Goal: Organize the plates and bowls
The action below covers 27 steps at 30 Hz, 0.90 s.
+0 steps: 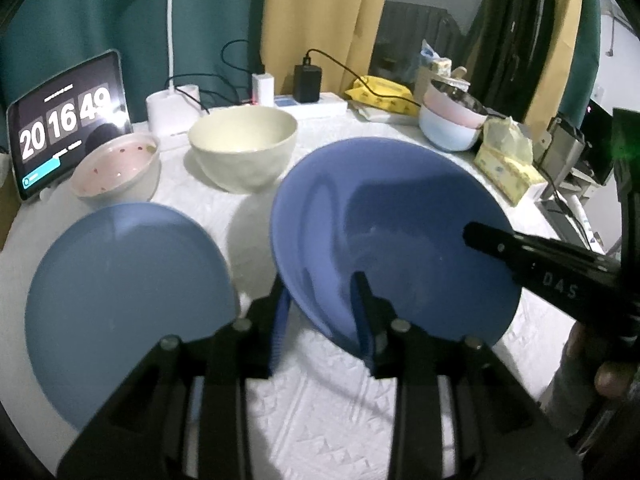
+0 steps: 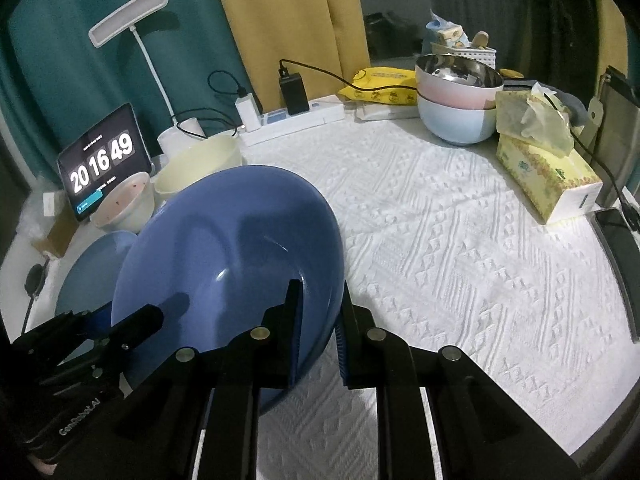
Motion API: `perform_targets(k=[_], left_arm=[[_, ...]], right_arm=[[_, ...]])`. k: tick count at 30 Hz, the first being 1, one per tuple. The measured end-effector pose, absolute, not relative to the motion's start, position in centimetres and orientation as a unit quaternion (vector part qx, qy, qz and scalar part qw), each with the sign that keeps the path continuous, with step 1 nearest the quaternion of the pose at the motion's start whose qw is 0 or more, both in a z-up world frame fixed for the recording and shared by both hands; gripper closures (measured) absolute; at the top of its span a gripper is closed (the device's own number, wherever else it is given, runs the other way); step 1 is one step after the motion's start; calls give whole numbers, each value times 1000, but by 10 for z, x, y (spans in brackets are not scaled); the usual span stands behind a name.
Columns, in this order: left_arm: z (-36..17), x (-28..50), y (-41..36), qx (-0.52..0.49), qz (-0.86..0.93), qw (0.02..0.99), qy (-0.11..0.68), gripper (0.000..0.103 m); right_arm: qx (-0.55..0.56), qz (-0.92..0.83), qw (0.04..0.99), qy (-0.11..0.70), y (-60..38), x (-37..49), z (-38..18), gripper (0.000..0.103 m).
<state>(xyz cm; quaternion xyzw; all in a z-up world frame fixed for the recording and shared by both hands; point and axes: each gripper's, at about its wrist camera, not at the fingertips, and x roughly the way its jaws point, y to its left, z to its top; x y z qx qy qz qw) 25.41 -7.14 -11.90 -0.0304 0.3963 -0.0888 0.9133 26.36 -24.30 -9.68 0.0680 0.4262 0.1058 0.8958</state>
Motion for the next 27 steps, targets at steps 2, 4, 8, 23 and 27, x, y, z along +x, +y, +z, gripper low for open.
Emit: perform_targets(k=[2,4,8,23,27], left_arm=[[-118,254,-70,-33,-90,913,396,71],[-116,254,-68,-34,-90,914,394,70],[-110,251,-66,-32,-86,918,386,70],[-86,244,-40,-45,-62,932,353,70],[-79,243,-31,-50,-56,936,344,70]], right_arm=[[67,105,896,427,-243,264,-95,87],[68,103,897,425,-243,265,-92,84],[66,97,902,415,-245,265,-85,76],[51,102,919,377,-237,267,-51,76],[47,111,921,370,-230,269,-43,76]])
